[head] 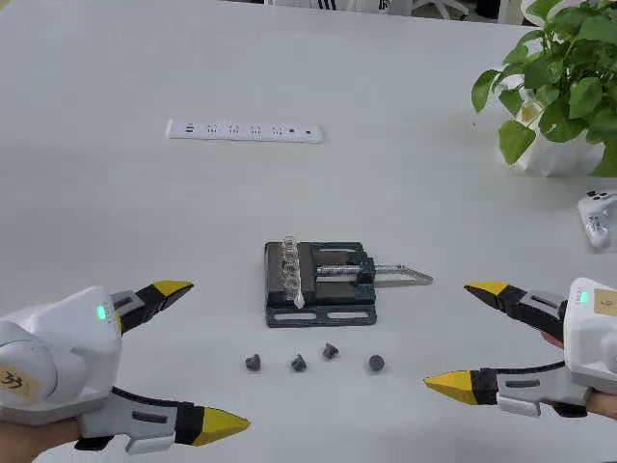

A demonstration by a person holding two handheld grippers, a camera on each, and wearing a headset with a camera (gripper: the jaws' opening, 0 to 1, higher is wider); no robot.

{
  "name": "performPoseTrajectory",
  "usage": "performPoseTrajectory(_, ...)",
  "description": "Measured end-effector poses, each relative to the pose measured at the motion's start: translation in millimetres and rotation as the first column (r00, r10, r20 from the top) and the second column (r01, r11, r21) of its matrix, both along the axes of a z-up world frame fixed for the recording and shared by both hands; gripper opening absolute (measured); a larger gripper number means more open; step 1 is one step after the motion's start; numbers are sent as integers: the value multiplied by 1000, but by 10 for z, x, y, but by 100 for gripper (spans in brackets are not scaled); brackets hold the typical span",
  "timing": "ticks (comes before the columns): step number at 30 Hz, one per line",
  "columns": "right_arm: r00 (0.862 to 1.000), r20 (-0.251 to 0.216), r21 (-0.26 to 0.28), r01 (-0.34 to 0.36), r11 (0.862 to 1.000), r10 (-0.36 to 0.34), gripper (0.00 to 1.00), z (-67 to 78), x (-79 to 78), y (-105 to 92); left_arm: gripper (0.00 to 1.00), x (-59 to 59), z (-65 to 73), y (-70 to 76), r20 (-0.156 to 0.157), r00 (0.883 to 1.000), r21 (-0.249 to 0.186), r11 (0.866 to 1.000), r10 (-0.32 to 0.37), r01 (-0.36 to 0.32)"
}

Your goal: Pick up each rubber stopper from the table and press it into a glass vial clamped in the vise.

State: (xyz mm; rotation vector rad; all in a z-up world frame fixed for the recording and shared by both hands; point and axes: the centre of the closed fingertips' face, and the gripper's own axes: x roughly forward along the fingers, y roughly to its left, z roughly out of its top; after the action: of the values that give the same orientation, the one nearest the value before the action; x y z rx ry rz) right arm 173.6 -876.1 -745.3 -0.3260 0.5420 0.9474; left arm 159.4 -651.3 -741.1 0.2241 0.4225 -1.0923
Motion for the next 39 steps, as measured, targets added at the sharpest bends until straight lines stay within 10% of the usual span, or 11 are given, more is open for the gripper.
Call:
performPoseTrajectory(23,983,-69,-81,-176,981,170,67,41,23,428,99,7,-70,18,-3,1000,-7,1000,-4,4)
performPoseTrajectory(39,926,-201,-233,-361,903,318,40,-305,-56,616,99,32,-91,27,-7,1000,-23,1000,6,-6)
